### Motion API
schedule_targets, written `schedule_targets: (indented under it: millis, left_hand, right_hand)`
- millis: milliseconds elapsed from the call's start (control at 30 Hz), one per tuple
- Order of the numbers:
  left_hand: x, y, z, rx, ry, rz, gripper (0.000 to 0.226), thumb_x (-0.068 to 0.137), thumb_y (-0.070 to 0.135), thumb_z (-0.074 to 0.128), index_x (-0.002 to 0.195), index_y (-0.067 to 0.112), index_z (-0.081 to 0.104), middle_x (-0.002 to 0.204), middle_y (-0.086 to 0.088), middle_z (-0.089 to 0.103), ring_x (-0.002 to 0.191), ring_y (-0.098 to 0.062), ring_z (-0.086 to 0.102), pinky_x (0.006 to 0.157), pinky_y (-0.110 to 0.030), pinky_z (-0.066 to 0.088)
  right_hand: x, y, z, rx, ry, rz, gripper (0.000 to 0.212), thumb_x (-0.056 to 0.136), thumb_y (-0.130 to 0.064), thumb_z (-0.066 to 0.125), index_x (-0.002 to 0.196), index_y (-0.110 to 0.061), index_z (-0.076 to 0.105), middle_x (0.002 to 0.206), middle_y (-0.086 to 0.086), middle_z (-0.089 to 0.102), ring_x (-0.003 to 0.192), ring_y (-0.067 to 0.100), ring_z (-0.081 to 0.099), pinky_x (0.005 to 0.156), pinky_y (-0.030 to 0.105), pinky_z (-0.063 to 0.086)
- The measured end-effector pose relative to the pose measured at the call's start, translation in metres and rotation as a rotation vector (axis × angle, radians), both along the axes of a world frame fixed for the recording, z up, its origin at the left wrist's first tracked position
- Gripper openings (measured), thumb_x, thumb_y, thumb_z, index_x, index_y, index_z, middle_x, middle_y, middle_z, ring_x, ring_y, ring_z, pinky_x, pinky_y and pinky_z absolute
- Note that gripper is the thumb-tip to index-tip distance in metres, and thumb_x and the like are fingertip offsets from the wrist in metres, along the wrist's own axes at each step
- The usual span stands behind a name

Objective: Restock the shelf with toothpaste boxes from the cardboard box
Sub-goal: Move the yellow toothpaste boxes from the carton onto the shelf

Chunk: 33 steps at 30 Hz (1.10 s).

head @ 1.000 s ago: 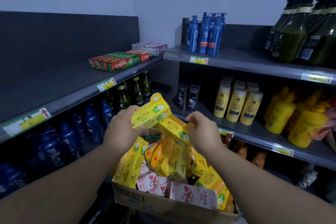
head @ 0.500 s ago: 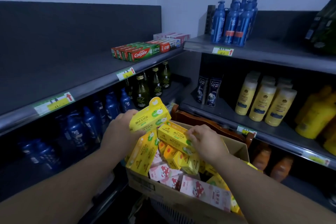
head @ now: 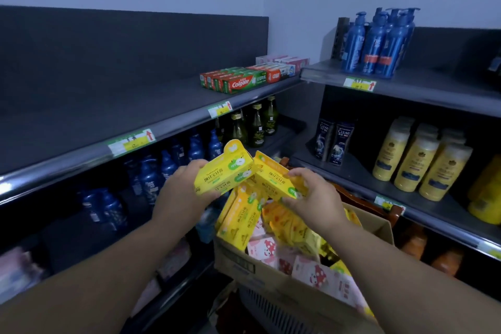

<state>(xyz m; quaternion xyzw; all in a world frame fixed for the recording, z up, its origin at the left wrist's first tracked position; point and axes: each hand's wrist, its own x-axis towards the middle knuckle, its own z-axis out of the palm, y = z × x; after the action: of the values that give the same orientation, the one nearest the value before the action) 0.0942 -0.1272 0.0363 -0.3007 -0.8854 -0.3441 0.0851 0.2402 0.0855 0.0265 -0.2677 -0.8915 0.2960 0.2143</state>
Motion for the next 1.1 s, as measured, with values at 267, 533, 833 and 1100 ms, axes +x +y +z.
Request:
schedule_targets:
  millis: [267, 533, 833, 1100]
  left_hand:
    - [0.004, -0.159, 0.030, 0.028, 0.079, 0.171, 0.062, 0.075, 0.035, 0.075, 0.126, 0.044, 0.040, 0.109, 0.007, 0.056, 0.098, -0.020, 0.051, 0.077, -0.036, 0.044]
    - [0.058, -0.384, 0.060, 0.087, 0.157, 0.415, 0.059, 0.077, 0.033, 0.074, 0.125, 0.045, 0.042, 0.103, 0.009, 0.054, 0.095, -0.017, 0.051, 0.076, -0.034, 0.042]
    - [0.141, -0.610, 0.090, 0.012, 0.201, 0.751, 0.059, 0.077, 0.034, 0.076, 0.125, 0.046, 0.042, 0.104, 0.007, 0.054, 0.095, -0.018, 0.052, 0.076, -0.035, 0.046]
    - [0.182, -0.724, 0.100, -0.023, 0.232, 1.011, 0.064, 0.076, 0.033, 0.077, 0.129, 0.042, 0.042, 0.113, 0.003, 0.057, 0.102, -0.021, 0.055, 0.082, -0.038, 0.048]
  right_hand:
    - [-0.045, -0.123, 0.040, 0.020, 0.101, 0.217, 0.055, 0.077, -0.028, 0.079, 0.122, -0.042, 0.052, 0.109, -0.005, 0.057, 0.085, 0.016, 0.057, 0.066, 0.028, 0.041]
    - [-0.073, -0.339, 0.074, -0.050, 0.268, 0.523, 0.054, 0.072, -0.021, 0.082, 0.109, -0.049, 0.053, 0.106, -0.013, 0.061, 0.090, 0.013, 0.060, 0.075, 0.028, 0.046]
    - [-0.078, -0.570, 0.094, -0.082, 0.298, 0.876, 0.053, 0.073, -0.020, 0.080, 0.110, -0.048, 0.054, 0.108, -0.012, 0.062, 0.096, 0.011, 0.058, 0.075, 0.025, 0.042]
    - [-0.097, -0.706, 0.108, -0.045, 0.280, 1.100, 0.053, 0.076, -0.023, 0.079, 0.118, -0.045, 0.055, 0.110, -0.013, 0.059, 0.096, 0.011, 0.057, 0.077, 0.028, 0.044]
